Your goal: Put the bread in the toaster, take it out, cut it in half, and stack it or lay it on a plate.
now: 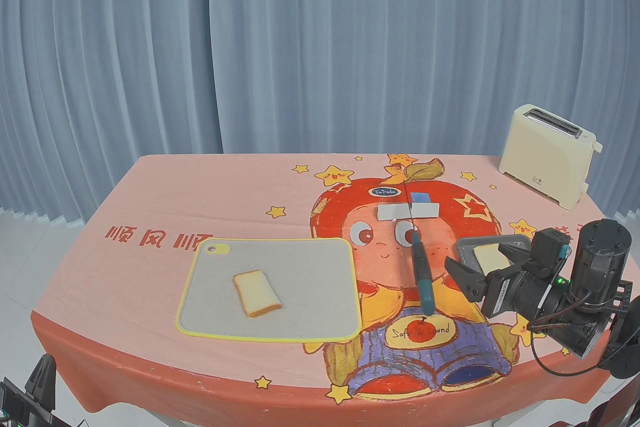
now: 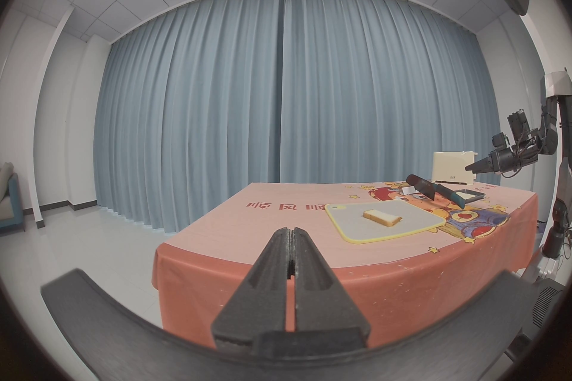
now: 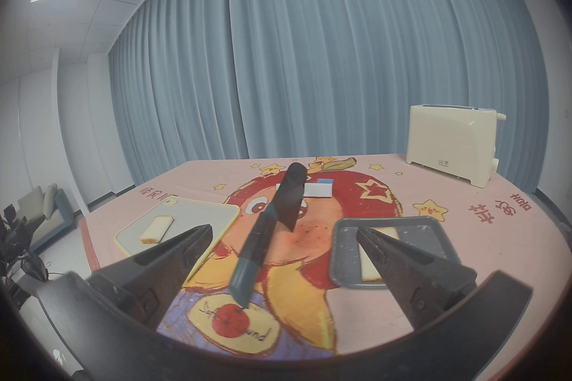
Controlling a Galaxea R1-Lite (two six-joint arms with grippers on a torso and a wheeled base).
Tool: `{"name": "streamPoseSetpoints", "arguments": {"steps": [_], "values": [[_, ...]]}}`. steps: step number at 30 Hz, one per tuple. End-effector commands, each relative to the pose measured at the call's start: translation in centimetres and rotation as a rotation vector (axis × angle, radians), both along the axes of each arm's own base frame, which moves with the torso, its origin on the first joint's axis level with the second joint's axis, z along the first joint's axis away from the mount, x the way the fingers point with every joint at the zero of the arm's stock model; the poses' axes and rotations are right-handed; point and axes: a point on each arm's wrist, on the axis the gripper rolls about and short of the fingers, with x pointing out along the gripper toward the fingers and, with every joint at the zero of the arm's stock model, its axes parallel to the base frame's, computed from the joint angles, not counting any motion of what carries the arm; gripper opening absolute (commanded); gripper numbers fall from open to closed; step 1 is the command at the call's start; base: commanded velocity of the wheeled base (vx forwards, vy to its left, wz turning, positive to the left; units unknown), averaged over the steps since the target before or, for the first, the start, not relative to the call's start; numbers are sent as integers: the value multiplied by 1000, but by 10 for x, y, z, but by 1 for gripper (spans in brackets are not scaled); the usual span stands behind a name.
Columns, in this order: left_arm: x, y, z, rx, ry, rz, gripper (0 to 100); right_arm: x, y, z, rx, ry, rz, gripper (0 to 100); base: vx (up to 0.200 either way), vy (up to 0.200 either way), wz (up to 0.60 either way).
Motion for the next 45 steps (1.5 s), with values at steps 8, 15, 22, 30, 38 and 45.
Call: {"name": "streamPoseSetpoints", "arguments": {"steps": [8,15,22,30,38,45], "values": [[1,0,-5,0,18,2,0,-3,0,-2,-8,5,11,100,0,200,0],[1,0,-5,0,18,2,0,-5,0,-4,-20,13,20,100,0,200,0],[1,0,-5,0,18,4,0,-7,1,-5,-23,17,28,100,0,171,0],[1,0,-5,0,18,4,0,-6,2,-6,-26,20,28,100,-75,0,0],[1,0,-5,0,18,2,0,-8,3,-7,-29,25,35,100,-150,0,0],[1,0,-5,0,18,2,0,-8,3,-7,-29,25,35,100,0,86,0]]}}
